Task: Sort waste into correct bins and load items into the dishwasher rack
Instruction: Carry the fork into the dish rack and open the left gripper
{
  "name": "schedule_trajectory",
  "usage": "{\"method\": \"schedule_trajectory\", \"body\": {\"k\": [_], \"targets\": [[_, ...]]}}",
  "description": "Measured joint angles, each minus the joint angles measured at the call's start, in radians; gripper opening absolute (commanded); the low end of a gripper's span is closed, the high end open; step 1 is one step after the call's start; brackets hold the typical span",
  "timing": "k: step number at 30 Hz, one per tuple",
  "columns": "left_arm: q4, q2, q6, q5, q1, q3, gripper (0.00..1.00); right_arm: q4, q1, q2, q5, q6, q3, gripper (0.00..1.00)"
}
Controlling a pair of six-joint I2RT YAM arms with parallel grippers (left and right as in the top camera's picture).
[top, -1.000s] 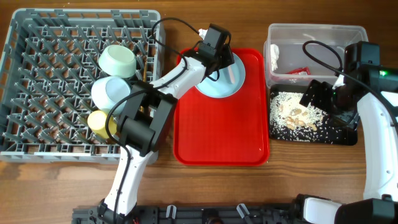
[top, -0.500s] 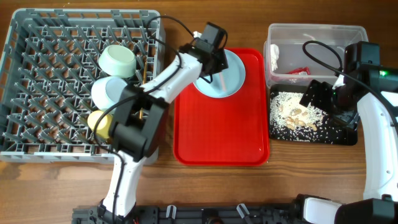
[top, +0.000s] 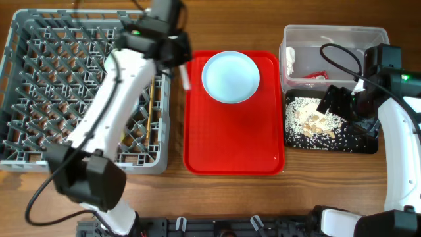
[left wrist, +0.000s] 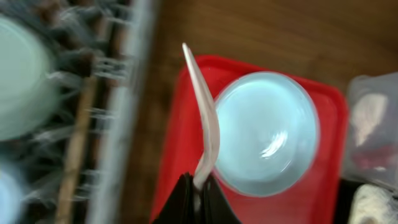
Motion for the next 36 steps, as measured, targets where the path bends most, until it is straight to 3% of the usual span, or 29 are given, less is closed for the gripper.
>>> {"method": "schedule_trajectory", "body": {"k": [6, 17, 27, 32, 34, 36], "targets": [[-0.084, 0.01, 0.15, -0.019, 0.111, -0.003, 0.04, -0.001, 0.0, 0.0, 0.0, 0.0, 0.0, 1.0], [-0.098, 0.059, 0.353, -0.022, 0.133, -0.038, 0.04, -0.002, 0.0, 0.0, 0.0, 0.0, 0.0, 1.0], [-0.098, 0.118, 0.397, -0.022, 0.133, -0.042, 0.04, -0.004, 0.0, 0.0, 0.0, 0.0, 0.0, 1.0], [-0.099, 0.164, 0.406, -0.023, 0.133, -0.042, 0.2, -0.005, 0.0, 0.0, 0.0, 0.0, 0.0, 1.0], [-0.099, 0.172, 0.408, -0.023, 0.133, -0.042, 0.4, -0.005, 0.0, 0.0, 0.0, 0.0, 0.0, 1.0], [-0.099, 0.174, 0.413, -0.023, 0.133, -0.042, 0.53, -0.005, 0.0, 0.0, 0.0, 0.0, 0.0, 1.0]]}}
